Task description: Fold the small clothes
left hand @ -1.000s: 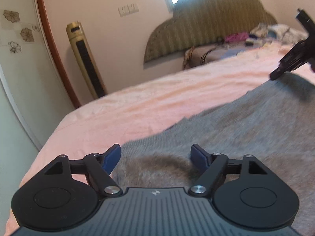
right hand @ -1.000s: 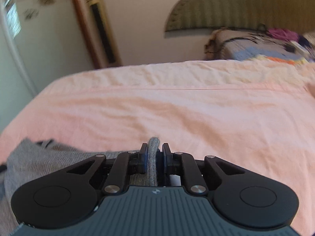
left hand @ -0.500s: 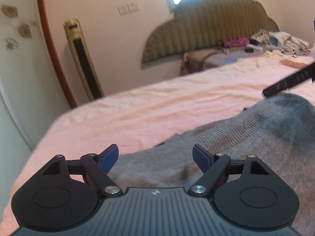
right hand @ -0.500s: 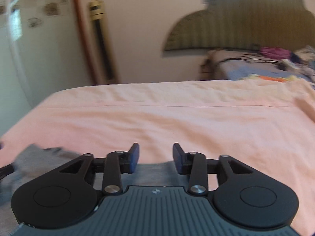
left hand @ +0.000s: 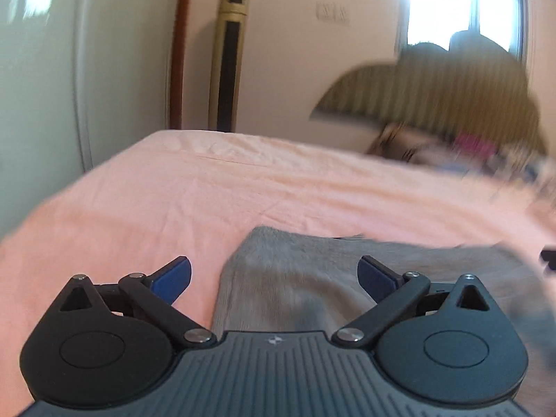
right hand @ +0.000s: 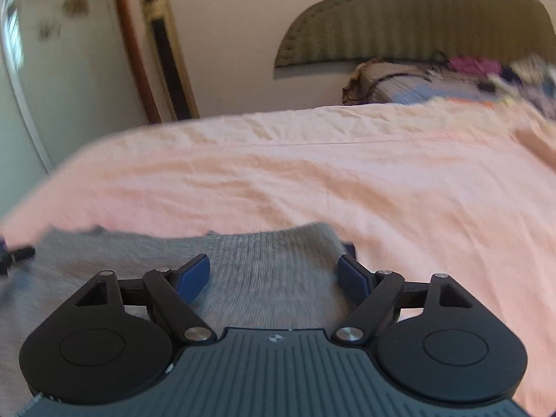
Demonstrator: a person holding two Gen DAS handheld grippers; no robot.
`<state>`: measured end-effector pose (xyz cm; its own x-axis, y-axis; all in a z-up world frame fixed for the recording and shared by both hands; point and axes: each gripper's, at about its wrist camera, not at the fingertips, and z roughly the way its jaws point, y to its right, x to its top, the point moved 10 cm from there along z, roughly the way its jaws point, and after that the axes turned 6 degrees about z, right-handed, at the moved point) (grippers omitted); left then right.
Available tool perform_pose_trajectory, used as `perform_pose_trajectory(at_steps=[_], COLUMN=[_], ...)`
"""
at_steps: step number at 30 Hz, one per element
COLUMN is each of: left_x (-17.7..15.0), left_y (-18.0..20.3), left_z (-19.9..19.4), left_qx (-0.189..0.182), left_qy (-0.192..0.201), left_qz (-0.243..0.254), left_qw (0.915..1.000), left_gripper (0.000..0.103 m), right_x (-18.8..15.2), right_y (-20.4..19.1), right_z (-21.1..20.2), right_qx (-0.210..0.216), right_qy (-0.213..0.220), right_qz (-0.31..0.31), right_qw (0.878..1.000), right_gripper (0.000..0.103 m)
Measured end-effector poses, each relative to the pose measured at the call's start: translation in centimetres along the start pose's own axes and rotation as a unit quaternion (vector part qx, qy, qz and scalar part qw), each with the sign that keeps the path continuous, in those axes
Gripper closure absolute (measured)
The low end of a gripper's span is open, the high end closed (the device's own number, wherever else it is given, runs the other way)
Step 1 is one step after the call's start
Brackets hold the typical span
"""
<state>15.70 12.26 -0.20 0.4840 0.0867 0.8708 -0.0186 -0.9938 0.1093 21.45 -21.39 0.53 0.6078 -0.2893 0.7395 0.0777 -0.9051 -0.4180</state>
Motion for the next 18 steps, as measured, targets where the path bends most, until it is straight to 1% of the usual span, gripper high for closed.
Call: perform_pose_trajectory(at_steps=[1,2,3,4,5,6,7,8,9,10,11,12,13,14,15,16,17,18], left_x=[-1.1,-2.4,-3.7,-5.4,-6.9,-8.5,-9.9,-11.3,-11.9,-11.6,-11.2,-10.8,-10.4,-10.1,-9.8,-9.4,-9.1,-9.1], left_y=[-0.8,-1.4,-2.1,-2.8,-3.4,-3.7,-3.7,-3.2,-2.6,-2.0,-1.3,-0.8,-0.3,0.1,0.2,0.2,0.3,0.3], left_z=[-2.5,-4.7,-6.6,-8.3,-9.5,-10.5,-10.9,-10.7,-10.4,-10.2,-9.5,-8.6,-7.5,-6.5,-5.5,-4.8,-4.1,-3.8], left_qx=[-0.018,-0.027,-0.035,-0.041,-0.042,-0.051,-0.066,-0.082,-0.098,-0.094,-0.095,-0.103,-0.118,-0.122,-0.109,-0.103,-0.102,-0.092], left_qy=[0.003,0.003,0.001,-0.002,-0.008,-0.018,-0.031,-0.050,-0.058,-0.047,-0.053,-0.062,-0.065,-0.067,-0.073,-0.069,-0.068,-0.067], left_qz=[-0.037,-0.072,-0.106,-0.148,-0.187,-0.227,-0.268,-0.303,-0.319,-0.304,-0.291,-0.293,-0.304,-0.311,-0.319,-0.326,-0.336,-0.345], left_qw=[0.9992,0.9970,0.9937,0.9881,0.9815,0.9725,0.9608,0.9480,0.9410,0.9469,0.9506,0.9485,0.9431,0.9400,0.9388,0.9373,0.9340,0.9317], left_gripper=[0.000,0.000,0.000,0.000,0.000,0.000,0.000,0.000,0.000,0.000,0.000,0.000,0.000,0.001,0.001,0.001,0.003,0.025], right_x=[-0.6,-1.7,-3.0,-4.4,-6.1,-7.9,-9.5,-11.0,-12.4,-13.7,-14.6,-14.8,-14.5,-14.2,-13.7,-13.3,-12.9,-12.4], right_y=[0.2,0.8,1.5,2.3,3.2,3.9,4.7,5.3,5.5,5.5,5.4,5.0,4.6,4.1,3.6,3.1,2.8,2.5], right_z=[-2.6,-5.6,-8.2,-10.4,-12.4,-14.1,-15.5,-16.6,-16.9,-16.9,-16.5,-16.0,-15.4,-14.6,-13.6,-12.5,-11.6,-10.7], right_qx=[0.022,0.038,0.048,0.055,0.059,0.058,0.050,0.051,0.061,0.071,0.078,0.080,0.077,0.077,0.086,0.101,0.099,0.092], right_qy=[0.012,0.025,0.032,0.031,0.024,0.016,0.016,0.015,0.002,-0.016,-0.026,-0.019,-0.013,-0.014,-0.016,-0.021,-0.018,-0.014], right_qz=[0.022,0.047,0.070,0.098,0.126,0.149,0.173,0.199,0.227,0.252,0.269,0.269,0.260,0.260,0.268,0.279,0.284,0.280], right_qw=[0.999,0.998,0.996,0.993,0.990,0.987,0.983,0.979,0.972,0.965,0.960,0.960,0.963,0.963,0.960,0.955,0.954,0.956], right_gripper=[0.013,0.009,0.007,0.007,0.007,0.007,0.007,0.005,0.005,0.005,0.004,0.003,0.002,0.001,0.000,0.000,0.000,0.000])
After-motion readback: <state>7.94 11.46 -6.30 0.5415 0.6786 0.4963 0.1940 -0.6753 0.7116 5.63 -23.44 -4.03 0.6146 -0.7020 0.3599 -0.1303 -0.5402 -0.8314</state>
